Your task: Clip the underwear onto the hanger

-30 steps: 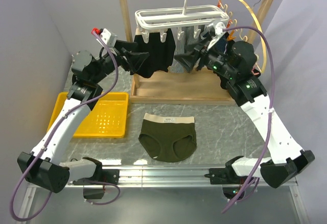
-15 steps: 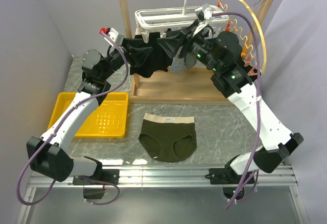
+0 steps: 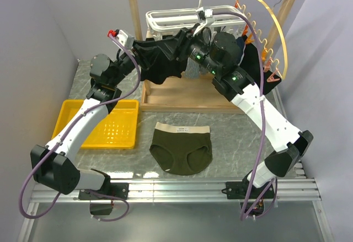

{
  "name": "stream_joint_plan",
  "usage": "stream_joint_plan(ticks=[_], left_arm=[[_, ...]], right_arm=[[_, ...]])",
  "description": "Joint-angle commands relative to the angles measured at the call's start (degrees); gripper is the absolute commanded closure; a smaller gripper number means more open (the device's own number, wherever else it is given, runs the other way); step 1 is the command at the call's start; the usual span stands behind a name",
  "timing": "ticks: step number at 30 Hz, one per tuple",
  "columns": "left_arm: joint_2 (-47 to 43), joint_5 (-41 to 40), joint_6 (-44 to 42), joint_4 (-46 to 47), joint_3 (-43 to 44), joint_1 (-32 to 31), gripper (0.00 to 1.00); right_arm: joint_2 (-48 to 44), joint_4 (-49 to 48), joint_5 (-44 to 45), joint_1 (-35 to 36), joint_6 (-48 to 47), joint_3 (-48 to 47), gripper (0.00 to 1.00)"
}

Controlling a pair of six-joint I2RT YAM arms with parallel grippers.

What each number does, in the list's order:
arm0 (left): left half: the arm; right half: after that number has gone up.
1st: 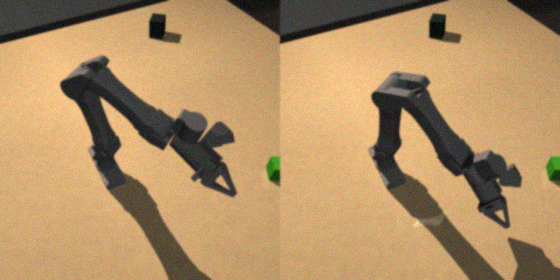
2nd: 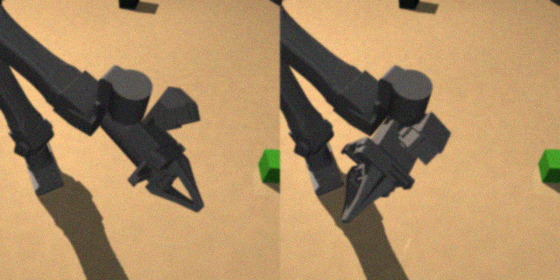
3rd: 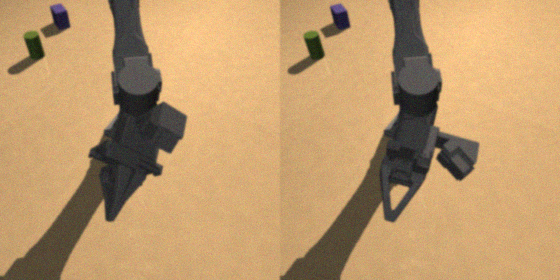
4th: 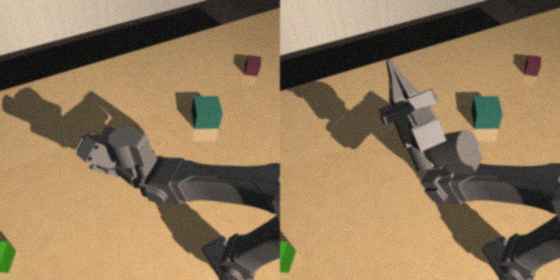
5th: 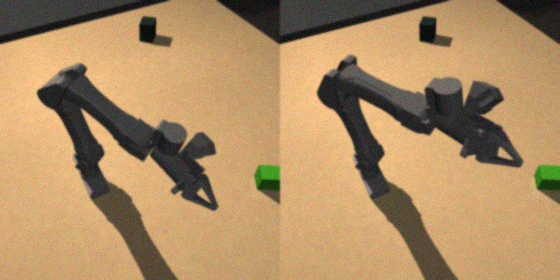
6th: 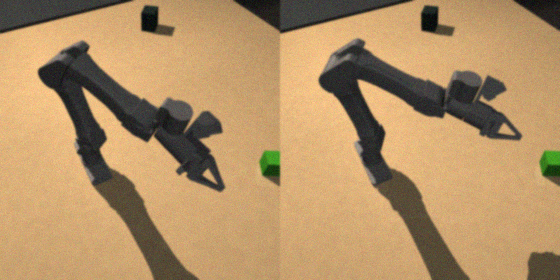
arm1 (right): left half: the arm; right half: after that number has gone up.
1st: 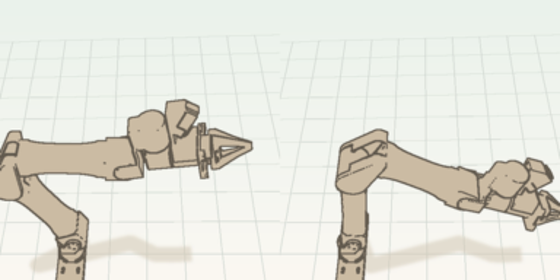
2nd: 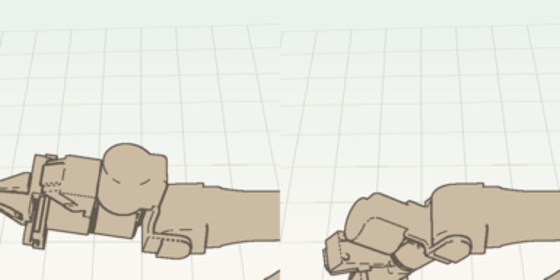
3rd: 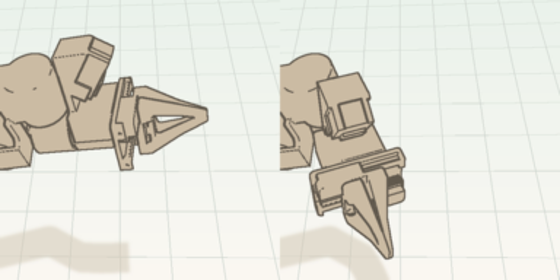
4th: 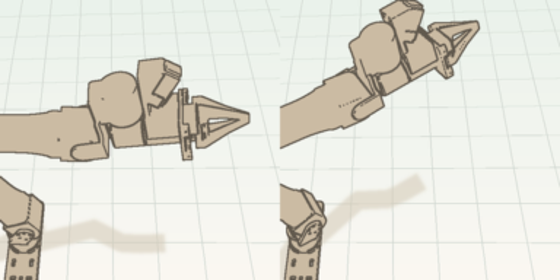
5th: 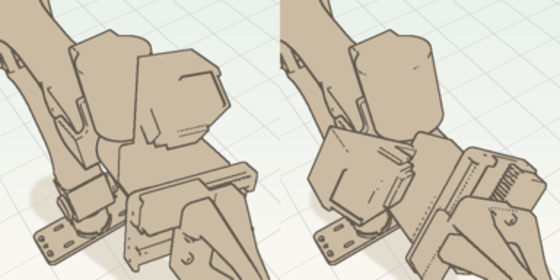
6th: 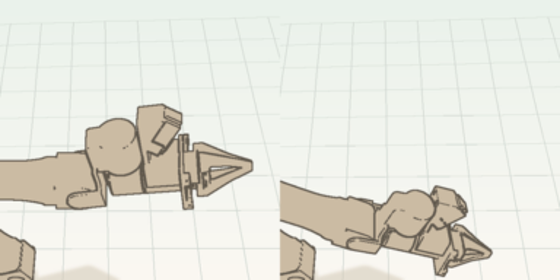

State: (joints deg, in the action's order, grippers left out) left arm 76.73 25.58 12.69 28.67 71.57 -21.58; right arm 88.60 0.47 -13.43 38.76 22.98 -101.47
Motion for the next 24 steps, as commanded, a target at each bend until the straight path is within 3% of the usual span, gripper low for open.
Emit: stream_joint_plan(ticks=[1,8,24], left_arm=[[0.17,0.61,-1.09,3.59,1.03,-0.30,0.66],[0.00,0.34,-1.09,3.24,1.12,-0.30,0.89],[-0.53,3.07,-0.65,1.92,1.64,-0.30,0.96]], right_arm=[[0.26,-3.46,2.71,0.44,2.42,-3.65,0.38],[2.10,-3.02,5.08,0.44,4.62,-4.61,0.38],[4.30,-5.66,4.99,1.05,0.14,-5.05,0.43]])
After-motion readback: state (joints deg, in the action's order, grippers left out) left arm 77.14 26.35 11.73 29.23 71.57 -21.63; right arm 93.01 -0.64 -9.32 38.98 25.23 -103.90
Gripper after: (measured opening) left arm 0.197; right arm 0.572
